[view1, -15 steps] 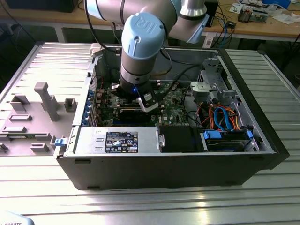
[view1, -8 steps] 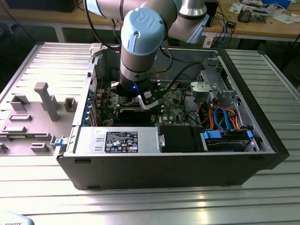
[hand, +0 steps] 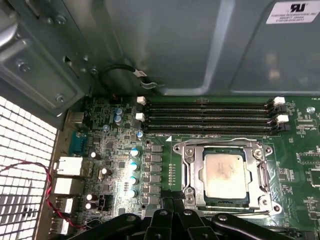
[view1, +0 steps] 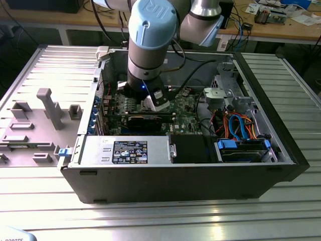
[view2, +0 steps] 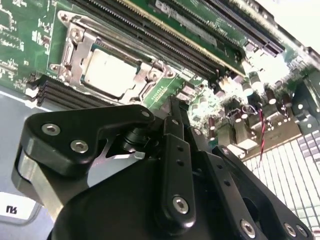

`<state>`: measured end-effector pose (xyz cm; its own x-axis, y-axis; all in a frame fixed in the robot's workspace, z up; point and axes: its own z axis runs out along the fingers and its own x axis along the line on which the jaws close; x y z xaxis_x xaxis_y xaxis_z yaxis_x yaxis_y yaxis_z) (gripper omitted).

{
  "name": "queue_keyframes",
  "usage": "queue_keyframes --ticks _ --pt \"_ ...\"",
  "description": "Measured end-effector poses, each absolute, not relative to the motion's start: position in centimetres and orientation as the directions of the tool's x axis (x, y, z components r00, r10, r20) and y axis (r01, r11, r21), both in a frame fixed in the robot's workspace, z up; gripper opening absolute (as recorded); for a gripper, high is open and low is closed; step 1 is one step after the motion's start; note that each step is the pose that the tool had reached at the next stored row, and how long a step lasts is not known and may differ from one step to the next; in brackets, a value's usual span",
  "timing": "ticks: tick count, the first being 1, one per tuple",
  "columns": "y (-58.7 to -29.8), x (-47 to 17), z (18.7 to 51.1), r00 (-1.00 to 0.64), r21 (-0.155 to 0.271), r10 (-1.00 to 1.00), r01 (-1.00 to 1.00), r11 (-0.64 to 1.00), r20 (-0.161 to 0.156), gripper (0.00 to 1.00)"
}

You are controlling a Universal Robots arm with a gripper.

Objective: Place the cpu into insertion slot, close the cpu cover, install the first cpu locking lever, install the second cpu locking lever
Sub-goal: 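Install the second cpu locking lever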

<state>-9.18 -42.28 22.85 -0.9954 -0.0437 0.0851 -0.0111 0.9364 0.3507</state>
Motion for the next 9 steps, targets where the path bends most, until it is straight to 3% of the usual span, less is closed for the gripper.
queue_keyframes --ticks 9 --pt "-42.25 -9.18 23.3 -0.995 0.351 -0.044 -0.011 0.936 0.085 0.11"
